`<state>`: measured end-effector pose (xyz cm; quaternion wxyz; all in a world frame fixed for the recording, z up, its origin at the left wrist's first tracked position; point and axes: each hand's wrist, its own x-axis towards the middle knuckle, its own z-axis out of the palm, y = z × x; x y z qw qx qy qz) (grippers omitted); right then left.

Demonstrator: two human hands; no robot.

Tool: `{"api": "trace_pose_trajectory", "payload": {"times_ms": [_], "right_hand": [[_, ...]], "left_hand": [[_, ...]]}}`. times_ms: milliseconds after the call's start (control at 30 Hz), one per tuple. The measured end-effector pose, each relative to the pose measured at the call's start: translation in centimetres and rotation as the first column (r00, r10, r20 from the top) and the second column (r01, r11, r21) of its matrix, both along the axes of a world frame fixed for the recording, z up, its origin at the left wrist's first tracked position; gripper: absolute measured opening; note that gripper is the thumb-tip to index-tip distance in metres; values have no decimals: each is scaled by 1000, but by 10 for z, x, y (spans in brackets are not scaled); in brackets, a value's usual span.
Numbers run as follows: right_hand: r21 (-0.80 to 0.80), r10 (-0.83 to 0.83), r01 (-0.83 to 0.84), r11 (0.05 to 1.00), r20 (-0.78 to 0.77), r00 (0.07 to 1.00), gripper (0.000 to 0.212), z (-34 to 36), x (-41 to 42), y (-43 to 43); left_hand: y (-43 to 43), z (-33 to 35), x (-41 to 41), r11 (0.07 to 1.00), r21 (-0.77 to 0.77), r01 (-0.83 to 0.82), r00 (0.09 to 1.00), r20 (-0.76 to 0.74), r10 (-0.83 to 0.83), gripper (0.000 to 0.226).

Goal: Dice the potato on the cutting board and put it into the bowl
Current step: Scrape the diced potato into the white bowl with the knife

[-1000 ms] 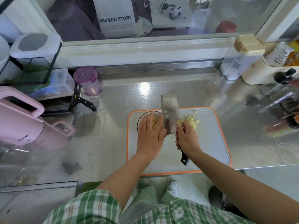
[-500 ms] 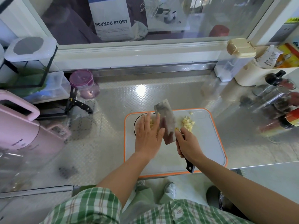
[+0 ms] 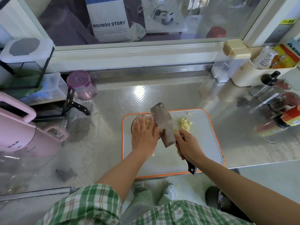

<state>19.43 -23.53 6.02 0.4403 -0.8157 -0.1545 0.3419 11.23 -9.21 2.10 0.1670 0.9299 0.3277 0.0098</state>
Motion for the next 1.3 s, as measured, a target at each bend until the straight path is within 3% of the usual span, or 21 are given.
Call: {"api": "trace_pose_trajectory", "payload": {"times_ms": [200, 500, 667, 833, 1000, 1133, 1233, 1300], "right_hand": [[2, 11, -11, 1000, -27, 1000, 34, 2, 2, -7], [0, 45, -45, 999, -13, 999, 32, 4, 7, -15], [-1, 62, -62, 998, -10, 998, 33, 5, 9, -15], [8, 98, -98, 995, -19, 995, 36, 5, 13, -22], [22, 74, -74, 997, -4, 997, 34, 4, 17, -29], [22, 62, -62, 998, -11, 998, 34, 2, 22, -32], [20, 83, -83, 996, -2, 997, 34, 2, 22, -27], [30, 90, -90, 995, 1, 996, 34, 2, 21, -22]], "left_hand": [[-4, 2, 6, 1000, 8, 17, 1000, 23, -18, 76], [-3, 3, 5, 1000, -20, -10, 1000, -23, 10, 87], [-3, 8, 12, 993, -64, -104, 990, 87, 109, 76], [2, 8, 23, 909, -259, -325, 930, 84, 357, 92], [4, 4, 26, 893, -168, -417, 902, 49, 430, 94], [3, 6, 21, 900, -94, -425, 895, 103, 434, 91], [-1, 11, 25, 881, -184, -436, 858, 209, 468, 89], [-1, 12, 28, 863, -224, -452, 848, 194, 494, 91]]}}
